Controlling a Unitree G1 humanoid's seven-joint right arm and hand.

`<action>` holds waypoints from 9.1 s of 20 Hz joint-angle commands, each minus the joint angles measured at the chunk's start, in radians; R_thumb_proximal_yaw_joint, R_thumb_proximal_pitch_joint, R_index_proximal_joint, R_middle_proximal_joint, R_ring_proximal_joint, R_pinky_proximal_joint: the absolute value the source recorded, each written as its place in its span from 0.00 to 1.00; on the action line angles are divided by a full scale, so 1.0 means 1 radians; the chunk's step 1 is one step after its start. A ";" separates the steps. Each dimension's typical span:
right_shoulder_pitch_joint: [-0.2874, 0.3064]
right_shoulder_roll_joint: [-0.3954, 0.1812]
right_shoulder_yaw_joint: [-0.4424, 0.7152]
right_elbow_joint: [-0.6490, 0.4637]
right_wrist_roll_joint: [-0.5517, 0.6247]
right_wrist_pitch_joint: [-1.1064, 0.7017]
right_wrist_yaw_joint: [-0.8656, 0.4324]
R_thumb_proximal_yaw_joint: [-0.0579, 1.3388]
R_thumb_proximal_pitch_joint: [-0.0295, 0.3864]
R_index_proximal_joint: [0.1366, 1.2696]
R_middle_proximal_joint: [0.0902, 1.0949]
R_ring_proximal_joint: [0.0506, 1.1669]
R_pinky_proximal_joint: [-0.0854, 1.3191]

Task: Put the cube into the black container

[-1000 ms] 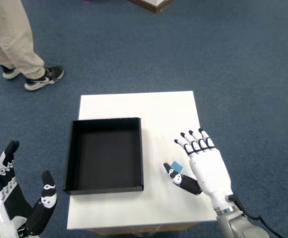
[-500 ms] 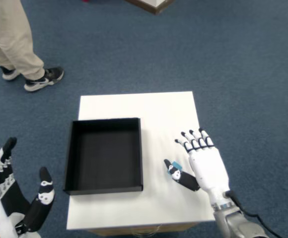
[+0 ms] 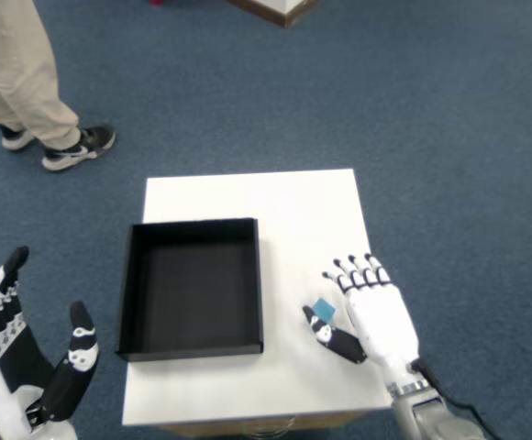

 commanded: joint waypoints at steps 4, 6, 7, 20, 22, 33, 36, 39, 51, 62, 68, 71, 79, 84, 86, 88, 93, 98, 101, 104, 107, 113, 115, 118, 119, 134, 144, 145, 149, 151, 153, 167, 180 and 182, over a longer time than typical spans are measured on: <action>-0.033 0.000 0.001 0.122 0.006 0.008 -0.041 0.17 0.33 0.25 0.14 0.13 0.10; -0.029 -0.004 0.005 0.159 -0.001 0.003 -0.059 0.18 0.32 0.26 0.15 0.13 0.11; -0.028 -0.007 0.006 0.176 -0.003 0.000 -0.064 0.18 0.32 0.26 0.15 0.14 0.11; -0.095 0.018 -0.008 0.227 0.002 0.018 -0.027 0.17 0.31 0.26 0.16 0.15 0.13; -0.103 0.021 -0.008 0.221 0.001 0.008 -0.043 0.16 0.31 0.27 0.16 0.15 0.13; -0.109 0.041 0.015 0.220 -0.035 -0.003 -0.125 0.21 0.33 0.31 0.18 0.16 0.13; -0.098 0.041 0.025 0.229 -0.048 -0.002 -0.135 0.21 0.34 0.33 0.19 0.16 0.14; -0.092 0.044 0.029 0.232 -0.055 -0.001 -0.142 0.22 0.35 0.34 0.19 0.17 0.14; -0.085 0.045 0.033 0.237 -0.068 0.000 -0.170 0.25 0.43 0.41 0.21 0.17 0.13; -0.061 0.049 0.008 0.241 -0.056 0.021 -0.168 0.41 0.54 0.59 0.26 0.20 0.16; -0.038 0.053 -0.037 0.240 -0.022 -0.015 -0.162 0.87 0.51 0.86 0.33 0.21 0.17; -0.034 0.053 -0.051 0.238 -0.014 -0.034 -0.161 0.90 0.52 0.85 0.34 0.22 0.18; -0.041 0.051 -0.053 0.242 -0.026 0.013 -0.127 0.38 0.27 0.53 0.31 0.22 0.19; -0.045 0.051 -0.054 0.241 -0.032 0.029 -0.112 0.39 0.09 0.49 0.29 0.22 0.19; -0.050 0.050 -0.055 0.241 -0.033 0.041 -0.100 0.38 0.06 0.46 0.28 0.22 0.19; -0.053 0.056 -0.058 0.241 -0.033 0.051 -0.092 0.36 0.05 0.44 0.28 0.21 0.19; -0.055 0.081 -0.065 0.232 -0.033 0.075 -0.089 0.34 0.04 0.42 0.26 0.21 0.19; -0.055 0.086 -0.067 0.188 -0.055 0.062 -0.120 0.31 0.03 0.41 0.25 0.20 0.17; -0.052 0.089 -0.069 0.159 -0.075 0.046 -0.163 0.30 0.03 0.41 0.24 0.19 0.16; -0.050 0.090 -0.072 0.145 -0.085 0.040 -0.188 0.28 0.03 0.41 0.23 0.19 0.15; -0.052 0.092 -0.073 0.129 -0.093 0.039 -0.191 0.27 0.03 0.41 0.23 0.19 0.15; -0.054 0.092 -0.074 0.122 -0.100 0.038 -0.198 0.26 0.03 0.42 0.23 0.18 0.14; -0.053 0.092 -0.074 0.123 -0.105 0.038 -0.202 0.26 0.03 0.42 0.23 0.18 0.14; -0.047 0.094 -0.077 0.135 -0.119 0.039 -0.204 0.26 0.03 0.43 0.23 0.18 0.13; -0.045 0.094 -0.078 0.137 -0.123 0.040 -0.203 0.26 0.03 0.44 0.23 0.19 0.14; -0.019 0.099 -0.105 0.127 -0.173 0.075 -0.176 0.23 0.04 0.47 0.24 0.21 0.16; -0.017 0.101 -0.119 0.132 -0.180 0.082 -0.148 0.24 0.05 0.50 0.24 0.20 0.16; -0.016 0.101 -0.122 0.135 -0.180 0.081 -0.144 0.24 0.05 0.50 0.24 0.20 0.16; -0.013 0.103 -0.135 0.137 -0.183 0.076 -0.133 0.25 0.05 0.50 0.24 0.19 0.15; -0.013 0.104 -0.139 0.135 -0.184 0.074 -0.128 0.26 0.05 0.49 0.24 0.19 0.15; -0.013 0.105 -0.141 0.134 -0.193 0.070 -0.128 0.27 0.05 0.49 0.24 0.19 0.15; -0.011 0.110 -0.157 0.097 -0.249 0.058 -0.148 0.26 0.04 0.47 0.23 0.18 0.14; -0.057 0.106 -0.145 0.087 -0.225 0.065 -0.122 0.25 0.04 0.45 0.23 0.17 0.12; -0.063 0.105 -0.141 0.093 -0.217 0.071 -0.109 0.26 0.04 0.45 0.22 0.17 0.12</action>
